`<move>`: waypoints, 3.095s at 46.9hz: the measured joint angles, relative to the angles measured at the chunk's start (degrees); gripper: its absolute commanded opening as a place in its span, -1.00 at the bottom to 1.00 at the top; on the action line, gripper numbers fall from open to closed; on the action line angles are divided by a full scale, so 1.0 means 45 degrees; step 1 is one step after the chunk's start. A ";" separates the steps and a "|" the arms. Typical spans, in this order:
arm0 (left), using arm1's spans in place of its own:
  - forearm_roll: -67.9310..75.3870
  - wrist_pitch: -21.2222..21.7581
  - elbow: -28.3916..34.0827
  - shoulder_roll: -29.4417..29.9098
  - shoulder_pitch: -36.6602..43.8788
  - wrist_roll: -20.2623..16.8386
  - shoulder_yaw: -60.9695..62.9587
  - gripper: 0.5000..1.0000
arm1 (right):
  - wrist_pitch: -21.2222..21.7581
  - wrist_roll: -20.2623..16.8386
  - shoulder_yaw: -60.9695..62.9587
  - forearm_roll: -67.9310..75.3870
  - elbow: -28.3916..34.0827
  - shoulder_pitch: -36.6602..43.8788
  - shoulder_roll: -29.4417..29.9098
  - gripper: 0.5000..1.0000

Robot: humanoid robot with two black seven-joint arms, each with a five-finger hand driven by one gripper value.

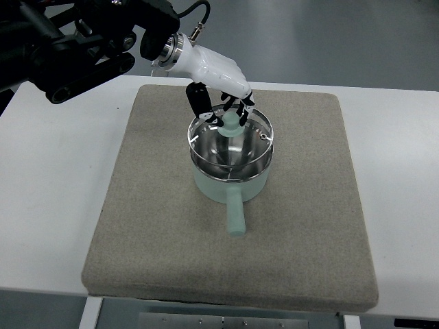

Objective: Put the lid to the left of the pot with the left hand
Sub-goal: 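Lift the glass lid off the saucepan with the left hand, then lower the lid onto the pad beside the saucepan, left hand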

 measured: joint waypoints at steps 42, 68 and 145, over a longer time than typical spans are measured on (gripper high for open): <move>-0.0070 0.0978 0.1792 0.2283 0.1162 0.0000 0.0285 -1.00 | 0.0000 0.0002 0.0000 0.0000 0.0000 0.0002 0.0000 0.69; 0.0078 0.1762 0.2144 0.2180 0.2518 -0.0002 0.0288 -1.00 | 0.0000 0.0001 -0.0001 0.0000 0.0000 0.0001 0.0000 0.69; -0.0208 0.3184 0.2827 0.1875 0.3605 -0.0001 0.0270 0.08 | 0.0000 0.0004 0.0000 0.0000 0.0000 0.0002 0.0000 0.69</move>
